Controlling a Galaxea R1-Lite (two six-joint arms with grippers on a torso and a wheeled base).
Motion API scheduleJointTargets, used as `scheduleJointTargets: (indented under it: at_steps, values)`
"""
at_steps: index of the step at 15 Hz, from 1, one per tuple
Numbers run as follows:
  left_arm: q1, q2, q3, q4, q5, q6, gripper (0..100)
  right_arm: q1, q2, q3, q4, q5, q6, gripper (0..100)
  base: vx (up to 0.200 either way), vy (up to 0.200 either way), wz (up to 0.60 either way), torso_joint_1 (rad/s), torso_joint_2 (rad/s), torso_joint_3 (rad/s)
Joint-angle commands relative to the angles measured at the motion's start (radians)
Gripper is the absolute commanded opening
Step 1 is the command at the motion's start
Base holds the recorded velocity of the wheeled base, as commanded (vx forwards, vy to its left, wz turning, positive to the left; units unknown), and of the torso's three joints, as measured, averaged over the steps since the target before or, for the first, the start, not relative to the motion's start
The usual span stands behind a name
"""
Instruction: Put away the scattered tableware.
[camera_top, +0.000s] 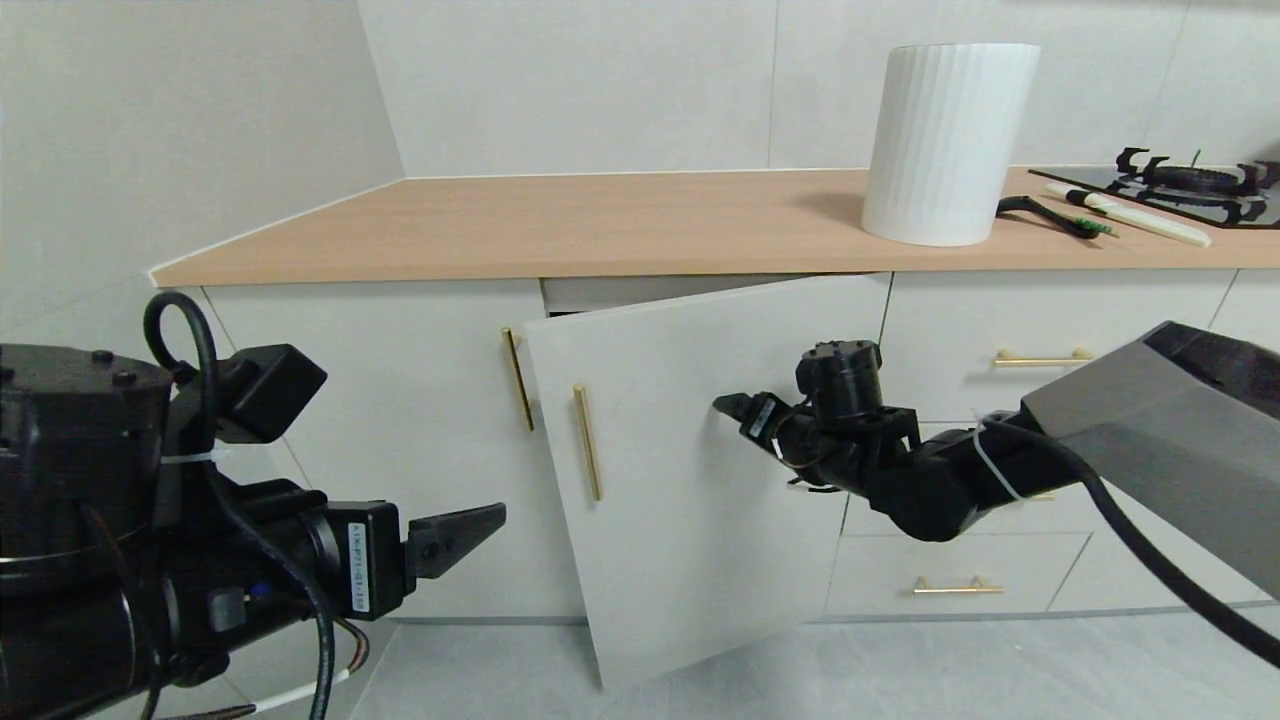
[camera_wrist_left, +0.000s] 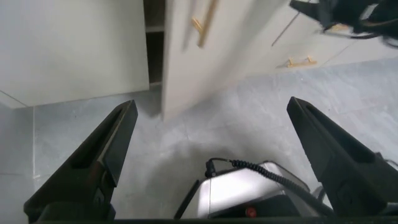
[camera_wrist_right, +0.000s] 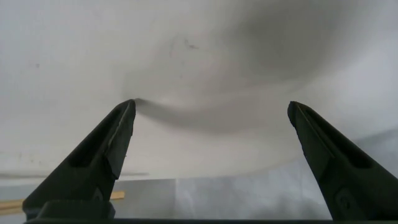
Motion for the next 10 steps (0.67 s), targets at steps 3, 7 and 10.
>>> scheduleJointTargets:
  at_steps: [3, 7, 10]
  values:
    - [0.000, 0.003, 0.003, 0.000, 0.000, 0.000, 100, 0.002, 0.114, -0.126, 0.008, -0.123, 0.009, 100, 0.000, 0.000, 0.00, 0.000, 0.00, 0.000]
    - [0.000, 0.005, 0.003, -0.002, 0.000, 0.000, 100, -0.004, 0.129, -0.155, 0.009, -0.163, 0.024, 100, 0.000, 0.000, 0.00, 0.000, 0.00, 0.000]
    - [0.000, 0.006, 0.003, -0.002, 0.000, 0.000, 100, -0.014, 0.161, -0.196, 0.012, -0.201, 0.024, 100, 0.000, 0.000, 0.00, 0.000, 0.00, 0.000]
